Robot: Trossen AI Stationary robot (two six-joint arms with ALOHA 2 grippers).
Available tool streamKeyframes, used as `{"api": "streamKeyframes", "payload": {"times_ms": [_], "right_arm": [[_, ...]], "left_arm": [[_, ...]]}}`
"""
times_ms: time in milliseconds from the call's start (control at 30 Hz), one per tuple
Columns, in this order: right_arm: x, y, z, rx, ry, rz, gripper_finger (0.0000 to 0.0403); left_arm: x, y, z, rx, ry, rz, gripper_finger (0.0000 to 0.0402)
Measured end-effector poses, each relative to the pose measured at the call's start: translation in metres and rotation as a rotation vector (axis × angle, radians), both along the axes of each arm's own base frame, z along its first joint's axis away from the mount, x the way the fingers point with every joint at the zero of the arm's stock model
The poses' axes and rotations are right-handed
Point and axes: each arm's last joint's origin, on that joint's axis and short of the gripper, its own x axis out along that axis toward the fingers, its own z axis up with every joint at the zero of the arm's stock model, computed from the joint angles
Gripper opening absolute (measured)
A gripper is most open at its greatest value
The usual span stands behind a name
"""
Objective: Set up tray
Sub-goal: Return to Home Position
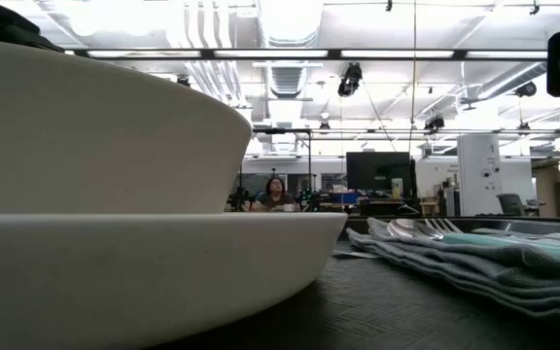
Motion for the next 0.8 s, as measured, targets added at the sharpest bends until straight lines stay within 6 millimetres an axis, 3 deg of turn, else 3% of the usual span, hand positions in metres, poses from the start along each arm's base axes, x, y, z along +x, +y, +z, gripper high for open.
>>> {"api": "streamKeyframes", "payload": {"times_ms": [800], "right_arm": [[0.0000,0.0000,0.0000,0.000,0.000,0.000,0.0076]], "left_arm": [[0.0000,0.0000,0.0002,0.000,-0.001,0.000,0.0094]]}}
